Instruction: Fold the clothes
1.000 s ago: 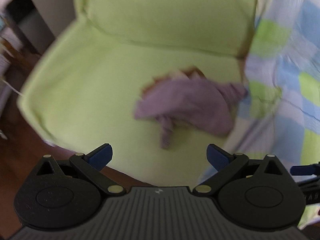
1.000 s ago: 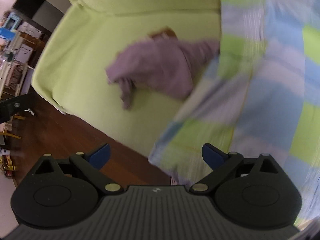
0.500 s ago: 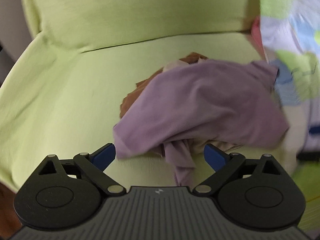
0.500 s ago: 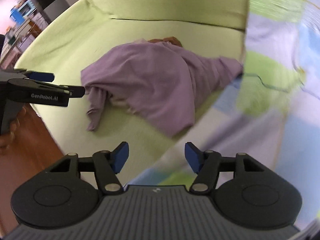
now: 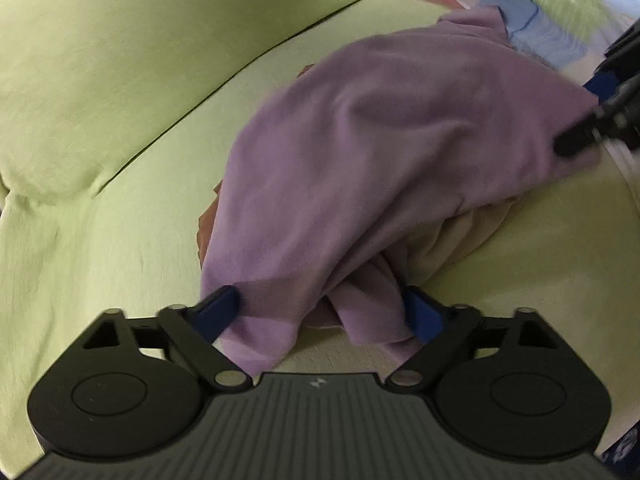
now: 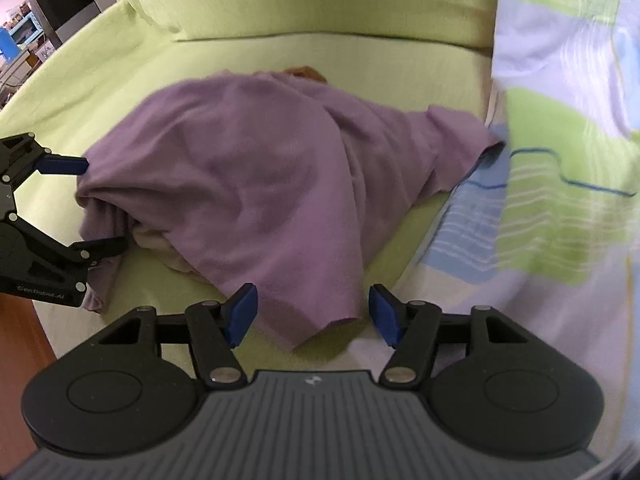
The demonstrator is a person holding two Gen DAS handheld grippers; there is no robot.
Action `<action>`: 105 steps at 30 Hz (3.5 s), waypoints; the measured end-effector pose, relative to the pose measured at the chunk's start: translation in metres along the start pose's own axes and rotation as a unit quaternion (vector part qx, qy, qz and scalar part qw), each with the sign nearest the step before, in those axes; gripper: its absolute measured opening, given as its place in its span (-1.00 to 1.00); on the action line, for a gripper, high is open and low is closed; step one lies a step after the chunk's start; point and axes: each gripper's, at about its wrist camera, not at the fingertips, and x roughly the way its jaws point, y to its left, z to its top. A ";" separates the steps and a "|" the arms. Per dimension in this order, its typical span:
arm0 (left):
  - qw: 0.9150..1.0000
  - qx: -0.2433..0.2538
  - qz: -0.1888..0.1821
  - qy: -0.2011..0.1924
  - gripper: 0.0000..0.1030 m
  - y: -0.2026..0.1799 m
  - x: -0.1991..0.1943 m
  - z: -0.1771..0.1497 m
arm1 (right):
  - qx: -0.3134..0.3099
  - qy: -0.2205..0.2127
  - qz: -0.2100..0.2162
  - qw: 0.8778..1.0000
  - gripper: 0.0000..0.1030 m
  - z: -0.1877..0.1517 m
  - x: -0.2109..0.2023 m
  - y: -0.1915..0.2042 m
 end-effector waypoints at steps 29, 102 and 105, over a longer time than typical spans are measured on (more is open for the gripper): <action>0.967 -0.154 0.045 -0.196 -0.53 0.046 -0.198 0.119 | 0.085 -0.297 0.072 0.948 -0.89 0.062 -0.162 -0.043; 0.985 -0.015 -0.147 0.088 0.16 -0.186 -0.067 0.180 | 0.456 -0.030 -0.013 0.889 0.41 -0.202 -0.215 -0.246; 0.982 -0.018 -0.155 0.104 0.21 -0.187 -0.053 0.178 | 0.455 -0.036 -0.005 0.890 0.52 -0.204 -0.211 -0.241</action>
